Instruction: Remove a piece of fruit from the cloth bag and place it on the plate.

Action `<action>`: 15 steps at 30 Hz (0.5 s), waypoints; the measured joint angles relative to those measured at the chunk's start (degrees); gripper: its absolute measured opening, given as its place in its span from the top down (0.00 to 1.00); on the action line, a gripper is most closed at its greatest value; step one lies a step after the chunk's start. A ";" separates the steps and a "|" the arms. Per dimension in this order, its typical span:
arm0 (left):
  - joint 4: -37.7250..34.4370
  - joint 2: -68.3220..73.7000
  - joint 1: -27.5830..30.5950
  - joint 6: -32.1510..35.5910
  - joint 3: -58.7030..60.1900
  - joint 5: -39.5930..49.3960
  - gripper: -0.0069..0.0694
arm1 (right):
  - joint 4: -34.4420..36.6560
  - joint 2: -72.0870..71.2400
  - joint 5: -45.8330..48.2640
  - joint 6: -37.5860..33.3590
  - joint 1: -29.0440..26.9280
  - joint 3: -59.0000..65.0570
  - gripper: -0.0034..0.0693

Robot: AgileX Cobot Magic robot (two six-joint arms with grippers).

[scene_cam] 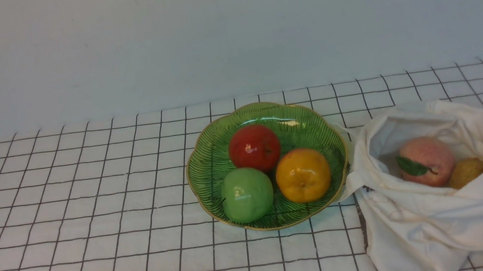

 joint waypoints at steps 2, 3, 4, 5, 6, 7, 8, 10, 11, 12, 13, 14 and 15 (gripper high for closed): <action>0.00 0.00 0.00 0.00 0.00 0.00 0.92 | 0.00 -0.04 0.13 0.04 -0.35 1.89 0.97; 0.00 0.00 0.00 0.00 0.00 0.00 0.92 | 0.00 -0.04 0.34 0.14 -0.39 2.56 0.97; 0.00 0.00 0.00 0.00 0.00 0.00 0.92 | -0.02 -0.04 0.06 0.19 -0.39 2.62 0.97; 0.00 0.00 0.00 0.00 0.00 0.00 0.92 | -0.14 -0.09 -0.06 0.19 -0.39 2.62 0.97; 0.00 0.00 0.00 0.00 0.00 0.00 0.92 | -0.17 -0.09 -0.11 0.19 -0.39 2.62 0.97; 0.00 0.00 0.00 0.00 0.00 0.00 0.92 | -0.17 -0.09 -0.11 0.19 -0.39 2.62 0.97; 0.00 0.00 0.00 0.00 0.00 0.00 0.92 | -0.17 -0.09 -0.11 0.19 -0.39 2.62 0.97; 0.00 0.00 0.00 0.00 0.00 0.00 0.92 | -0.17 -0.15 -0.17 0.19 -0.39 2.62 0.97; 0.00 0.00 0.00 0.00 0.00 0.00 0.92 | -0.17 -0.15 -0.17 0.19 -0.39 2.62 0.97; 0.00 0.00 0.00 0.00 0.00 0.00 0.92 | -0.17 -0.15 -0.17 0.19 -0.39 2.62 0.97; 0.00 0.00 0.00 0.00 0.00 0.00 0.92 | -0.17 -0.15 -0.17 0.19 -0.39 2.62 0.97; 0.00 0.00 0.00 0.00 0.00 0.00 0.92 | -0.17 -0.15 -0.17 0.19 -0.39 2.62 0.97; 0.00 0.00 0.00 0.00 0.00 0.00 0.92 | -0.17 -0.15 -0.17 0.19 -0.39 2.62 0.97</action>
